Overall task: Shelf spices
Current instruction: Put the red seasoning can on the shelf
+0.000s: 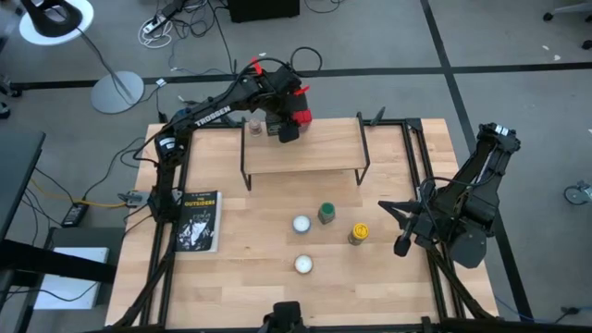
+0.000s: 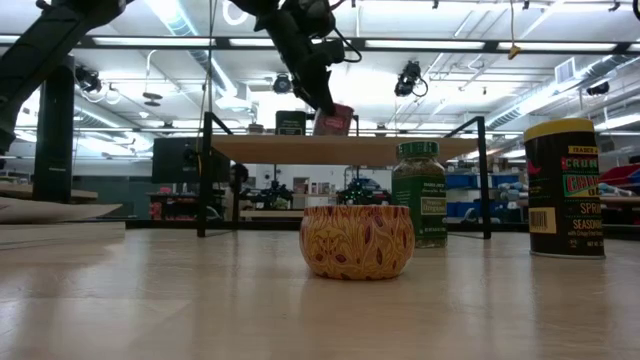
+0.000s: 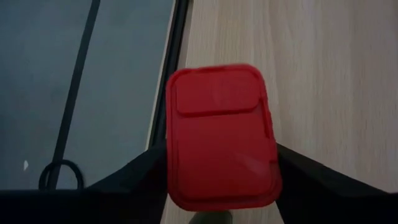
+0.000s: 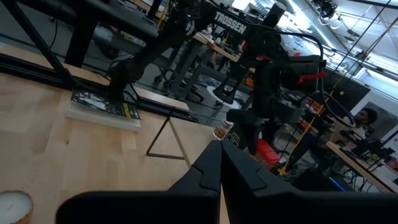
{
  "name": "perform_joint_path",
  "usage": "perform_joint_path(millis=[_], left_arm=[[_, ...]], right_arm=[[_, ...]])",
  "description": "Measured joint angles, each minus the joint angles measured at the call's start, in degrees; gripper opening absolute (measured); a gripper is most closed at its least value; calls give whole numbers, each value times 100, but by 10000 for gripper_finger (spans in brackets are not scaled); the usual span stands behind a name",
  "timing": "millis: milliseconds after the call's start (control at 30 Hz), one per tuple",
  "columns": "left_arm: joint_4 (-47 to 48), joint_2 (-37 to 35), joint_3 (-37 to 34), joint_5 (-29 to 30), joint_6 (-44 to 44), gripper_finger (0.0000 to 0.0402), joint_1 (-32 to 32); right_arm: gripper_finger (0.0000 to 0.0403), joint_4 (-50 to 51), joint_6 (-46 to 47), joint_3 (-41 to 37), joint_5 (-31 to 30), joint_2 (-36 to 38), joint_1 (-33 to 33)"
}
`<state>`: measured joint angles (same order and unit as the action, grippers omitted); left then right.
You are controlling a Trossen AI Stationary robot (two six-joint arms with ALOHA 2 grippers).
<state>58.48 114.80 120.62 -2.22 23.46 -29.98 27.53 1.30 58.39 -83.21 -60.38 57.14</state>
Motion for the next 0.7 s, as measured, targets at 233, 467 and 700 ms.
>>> perform_joint_path(millis=[233, 467, 700], left_arm=[[2, -2, 2, 2, -110, 254, 2], [4, -4, 2, 0, -122, 255, 2], [10, -4, 2, 3, -122, 255, 46]], right_arm=[[2, 2, -2, 0, 2, 0, 0], [7, 1, -1, 0, 2, 0, 0], [3, 2, -2, 0, 2, 0, 0]])
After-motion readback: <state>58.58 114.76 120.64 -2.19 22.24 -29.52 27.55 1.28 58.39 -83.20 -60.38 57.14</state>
